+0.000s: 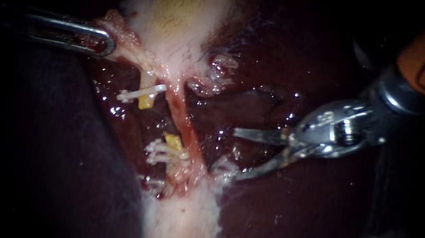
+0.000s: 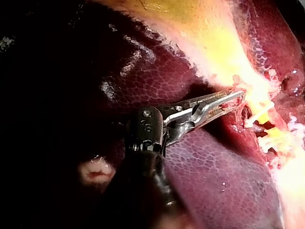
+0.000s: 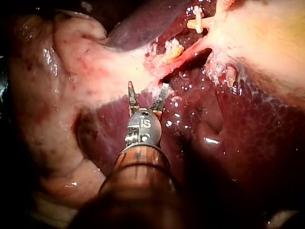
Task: Go back from the cut left tube
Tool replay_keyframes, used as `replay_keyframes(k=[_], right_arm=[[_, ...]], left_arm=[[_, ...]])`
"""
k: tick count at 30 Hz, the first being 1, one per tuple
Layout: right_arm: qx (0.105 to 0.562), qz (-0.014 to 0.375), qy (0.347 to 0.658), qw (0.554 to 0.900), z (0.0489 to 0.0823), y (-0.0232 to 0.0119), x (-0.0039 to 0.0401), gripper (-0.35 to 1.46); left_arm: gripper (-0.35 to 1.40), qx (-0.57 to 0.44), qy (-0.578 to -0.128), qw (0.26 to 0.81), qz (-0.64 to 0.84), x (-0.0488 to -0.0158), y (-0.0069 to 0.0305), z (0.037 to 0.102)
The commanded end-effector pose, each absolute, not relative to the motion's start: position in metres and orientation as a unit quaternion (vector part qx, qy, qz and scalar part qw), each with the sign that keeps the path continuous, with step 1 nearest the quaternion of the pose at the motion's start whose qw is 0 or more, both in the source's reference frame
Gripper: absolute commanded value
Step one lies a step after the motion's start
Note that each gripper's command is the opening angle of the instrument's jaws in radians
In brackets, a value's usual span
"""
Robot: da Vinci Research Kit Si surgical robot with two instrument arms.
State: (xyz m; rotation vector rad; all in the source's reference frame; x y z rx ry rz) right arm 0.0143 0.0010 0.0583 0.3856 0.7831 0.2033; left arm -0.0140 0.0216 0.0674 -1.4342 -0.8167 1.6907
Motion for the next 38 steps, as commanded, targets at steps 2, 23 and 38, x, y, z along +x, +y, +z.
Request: replay_keyframes(k=[2,23,38], right_arm=[[0.187,0.099,0.378,0.901,0.0581,0.0013,0.0137,1.43],[0.185,0.100,0.376,0.903,0.0580,0.0015,0.0127,1.43],[0.185,0.100,0.375,0.903,0.0580,0.0015,0.0127,1.43]], left_arm=[[-0.35,-0.561,-0.319,0.380,0.662,-0.0141,0.0216,0.0674],[-0.35,-0.562,-0.308,0.385,0.664,-0.0178,0.0220,0.0702],[-0.35,-0.564,-0.311,0.379,0.664,-0.0194,0.0214,0.0725]])
